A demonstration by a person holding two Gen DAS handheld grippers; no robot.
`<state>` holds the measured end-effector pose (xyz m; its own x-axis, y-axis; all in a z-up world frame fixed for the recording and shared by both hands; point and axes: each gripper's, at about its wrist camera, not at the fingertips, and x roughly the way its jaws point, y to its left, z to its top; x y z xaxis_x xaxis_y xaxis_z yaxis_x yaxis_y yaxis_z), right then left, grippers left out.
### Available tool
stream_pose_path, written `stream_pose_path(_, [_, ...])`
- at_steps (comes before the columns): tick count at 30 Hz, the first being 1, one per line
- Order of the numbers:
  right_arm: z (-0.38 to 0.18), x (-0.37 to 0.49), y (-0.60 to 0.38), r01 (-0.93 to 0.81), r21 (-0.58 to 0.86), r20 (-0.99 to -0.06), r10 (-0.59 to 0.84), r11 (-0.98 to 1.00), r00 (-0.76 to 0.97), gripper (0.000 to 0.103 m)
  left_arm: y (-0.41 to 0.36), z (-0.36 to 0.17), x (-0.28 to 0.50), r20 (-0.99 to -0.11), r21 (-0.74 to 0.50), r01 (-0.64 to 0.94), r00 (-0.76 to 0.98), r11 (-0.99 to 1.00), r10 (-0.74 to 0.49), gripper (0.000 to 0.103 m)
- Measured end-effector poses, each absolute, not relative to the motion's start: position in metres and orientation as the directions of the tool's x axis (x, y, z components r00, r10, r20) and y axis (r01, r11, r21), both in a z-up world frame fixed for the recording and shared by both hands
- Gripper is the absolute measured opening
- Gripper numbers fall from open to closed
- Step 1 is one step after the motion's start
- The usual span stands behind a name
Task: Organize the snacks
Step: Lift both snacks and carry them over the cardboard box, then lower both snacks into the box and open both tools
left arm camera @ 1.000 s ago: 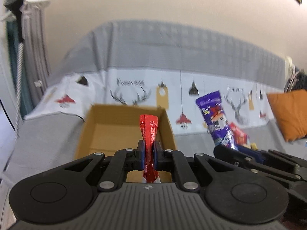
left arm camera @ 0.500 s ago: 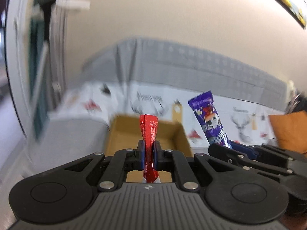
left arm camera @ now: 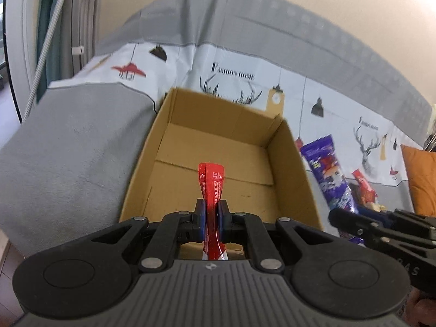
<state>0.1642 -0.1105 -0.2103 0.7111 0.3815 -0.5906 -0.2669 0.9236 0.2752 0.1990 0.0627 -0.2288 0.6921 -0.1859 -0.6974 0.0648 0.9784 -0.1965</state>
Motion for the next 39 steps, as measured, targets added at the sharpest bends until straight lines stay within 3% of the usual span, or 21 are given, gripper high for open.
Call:
stream_pose_path(11, [-0.267, 0.218, -0.107, -0.263, 0.304, -0.671, 0.402, 0.916, 0.624, 0.026, 0.063, -0.277, 0.253, -0.731, -0.186, 0.030, 0.664, 0.982, -0.159, 0.009])
stream_pose_path(22, [-0.313, 0.273, -0.081, -0.286, 0.300, -0.752, 0.410, 0.910, 0.516, 0.026, 0.057, -0.343, 0.304, -0.837, -0.197, -0.003, 0.520, 0.980, -0.167, 0.009])
stream_pose_path(27, [-0.327, 0.283, -0.070, -0.298, 0.318, -0.769, 0.429, 0.900, 0.474, 0.026, 0.059, -0.348, 0.303, -0.830, -0.222, -0.005, 0.525, 0.975, -0.187, 0.011])
stream_pose_path(28, [-0.327, 0.284, -0.069, -0.298, 0.322, -0.772, 0.431, 0.899, 0.467, 0.028, 0.060, -0.345, 0.302, -0.824, -0.240, -0.007, 0.531, 0.971, -0.200, 0.020])
stream_pose_path(29, [-0.326, 0.284, -0.070, -0.289, 0.321, -0.772, 0.426, 0.902, 0.471, 0.033, 0.061, -0.343, 0.301, -0.822, -0.250, -0.014, 0.532, 0.968, -0.204, 0.049])
stream_pose_path(30, [-0.324, 0.282, -0.071, -0.291, 0.335, -0.762, 0.439, 0.896, 0.476, 0.049, 0.062, -0.340, 0.300, -0.823, -0.251, -0.026, 0.532, 0.968, -0.199, 0.068])
stream_pose_path(31, [-0.321, 0.280, -0.071, -0.301, 0.342, -0.753, 0.451, 0.890, 0.479, 0.058, 0.063, -0.336, 0.298, -0.814, -0.258, -0.031, 0.545, 0.966, -0.200, 0.087])
stream_pose_path(36, [-0.304, 0.265, -0.070, -0.319, 0.325, -0.742, 0.449, 0.890, 0.497, 0.075, 0.055, -0.315, 0.282, -0.799, -0.239, -0.018, 0.571, 0.971, -0.187, 0.096])
stream_pose_path(37, [-0.299, 0.262, -0.071, -0.319, 0.330, -0.737, 0.453, 0.889, 0.502, 0.084, 0.054, -0.309, 0.277, -0.795, -0.224, -0.016, 0.581, 0.974, -0.174, 0.102])
stream_pose_path(39, [-0.289, 0.255, -0.070, -0.290, 0.296, -0.733, 0.411, 0.910, 0.542, 0.102, 0.051, -0.297, 0.268, -0.777, -0.201, -0.014, 0.611, 0.980, -0.151, 0.103])
